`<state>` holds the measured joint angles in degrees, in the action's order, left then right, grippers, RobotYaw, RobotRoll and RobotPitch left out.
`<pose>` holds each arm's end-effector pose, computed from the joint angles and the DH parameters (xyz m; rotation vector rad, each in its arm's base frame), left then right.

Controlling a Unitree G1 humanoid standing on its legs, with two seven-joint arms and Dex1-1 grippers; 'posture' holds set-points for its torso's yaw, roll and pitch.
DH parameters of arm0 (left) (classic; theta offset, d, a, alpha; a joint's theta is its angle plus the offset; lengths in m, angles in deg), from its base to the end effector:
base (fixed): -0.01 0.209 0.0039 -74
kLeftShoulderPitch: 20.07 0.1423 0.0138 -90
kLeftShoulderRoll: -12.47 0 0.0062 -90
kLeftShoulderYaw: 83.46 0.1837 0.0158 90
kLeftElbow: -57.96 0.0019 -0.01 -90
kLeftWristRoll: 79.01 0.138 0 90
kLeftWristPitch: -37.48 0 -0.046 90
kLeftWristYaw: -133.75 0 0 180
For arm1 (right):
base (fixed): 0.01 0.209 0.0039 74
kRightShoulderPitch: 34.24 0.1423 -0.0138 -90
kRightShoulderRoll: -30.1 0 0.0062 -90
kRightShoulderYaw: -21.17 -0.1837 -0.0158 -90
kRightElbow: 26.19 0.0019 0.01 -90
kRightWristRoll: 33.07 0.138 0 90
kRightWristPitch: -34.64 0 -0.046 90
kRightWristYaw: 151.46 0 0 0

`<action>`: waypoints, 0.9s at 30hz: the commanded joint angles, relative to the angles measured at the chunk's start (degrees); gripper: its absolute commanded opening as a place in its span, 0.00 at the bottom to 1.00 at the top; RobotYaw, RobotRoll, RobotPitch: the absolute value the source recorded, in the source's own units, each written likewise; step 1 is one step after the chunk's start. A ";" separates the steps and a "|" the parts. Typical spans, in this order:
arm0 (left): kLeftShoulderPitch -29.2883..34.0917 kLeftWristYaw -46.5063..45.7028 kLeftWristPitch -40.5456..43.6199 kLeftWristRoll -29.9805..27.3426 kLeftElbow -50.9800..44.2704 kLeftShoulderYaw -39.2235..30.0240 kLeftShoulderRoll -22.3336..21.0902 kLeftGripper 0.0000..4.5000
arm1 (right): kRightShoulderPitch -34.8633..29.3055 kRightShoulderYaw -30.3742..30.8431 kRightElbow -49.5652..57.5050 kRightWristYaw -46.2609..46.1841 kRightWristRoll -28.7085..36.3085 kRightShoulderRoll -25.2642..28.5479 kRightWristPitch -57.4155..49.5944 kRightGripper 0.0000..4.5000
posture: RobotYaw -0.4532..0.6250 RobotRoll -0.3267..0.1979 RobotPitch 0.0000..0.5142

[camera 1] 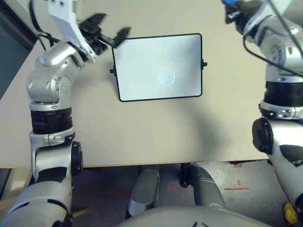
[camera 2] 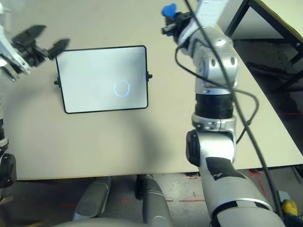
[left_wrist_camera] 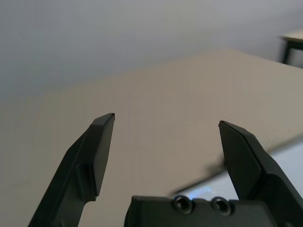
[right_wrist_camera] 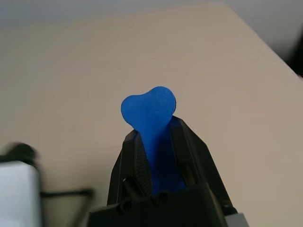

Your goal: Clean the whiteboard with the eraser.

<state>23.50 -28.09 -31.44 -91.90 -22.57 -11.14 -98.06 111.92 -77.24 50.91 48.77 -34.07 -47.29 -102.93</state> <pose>0.2856 0.2782 0.2707 0.2334 -0.3804 -0.0208 0.3174 -0.2257 0.2662 -0.2715 0.0700 0.0680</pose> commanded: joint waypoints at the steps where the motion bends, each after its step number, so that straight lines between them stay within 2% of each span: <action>1: 1.83 -6.89 -6.70 3.63 5.30 -4.25 -1.42 1.00 | -3.94 1.83 -3.55 2.65 1.64 0.50 -5.43 0.18 | 0.61 0.62 0.34; 6: 6.15 -10.41 -11.60 4.82 9.11 -7.05 -1.99 1.00 | -6.26 2.74 -7.17 4.22 2.77 0.17 -6.46 0.18 | 0.61 0.62 0.34; 15: 17.30 -11.90 -12.65 3.67 11.38 -8.73 -0.23 1.00 | -3.63 5.39 -14.43 5.23 2.91 -1.38 -2.81 0.18 | 0.64 0.62 0.33; 18: 18.14 -12.38 -12.12 3.05 11.57 -8.70 0.73 1.00 | -3.74 5.90 -14.94 5.64 3.25 -2.04 -2.61 0.18 | 0.64 0.62 0.32; 23: 16.01 -12.34 -12.01 3.02 13.90 -7.45 2.02 1.00 | -3.54 4.93 -18.27 5.21 3.75 -3.03 -2.06 0.18 | 0.63 0.62 0.30; 25: 15.18 -12.12 -12.05 3.27 14.59 -6.59 2.79 1.00 | -4.01 4.87 -19.15 5.42 3.65 -2.72 -0.77 0.34 | 0.63 0.62 0.30; 27: 14.49 -11.76 -12.05 3.47 15.15 -5.70 3.44 1.00 | -4.43 4.00 -18.60 5.65 4.41 -2.72 -0.27 0.46 | 0.62 0.62 0.30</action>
<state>38.13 -40.20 -44.18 -88.45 -8.91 -17.78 -95.26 108.39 -72.45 33.08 54.27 -30.84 -50.11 -103.86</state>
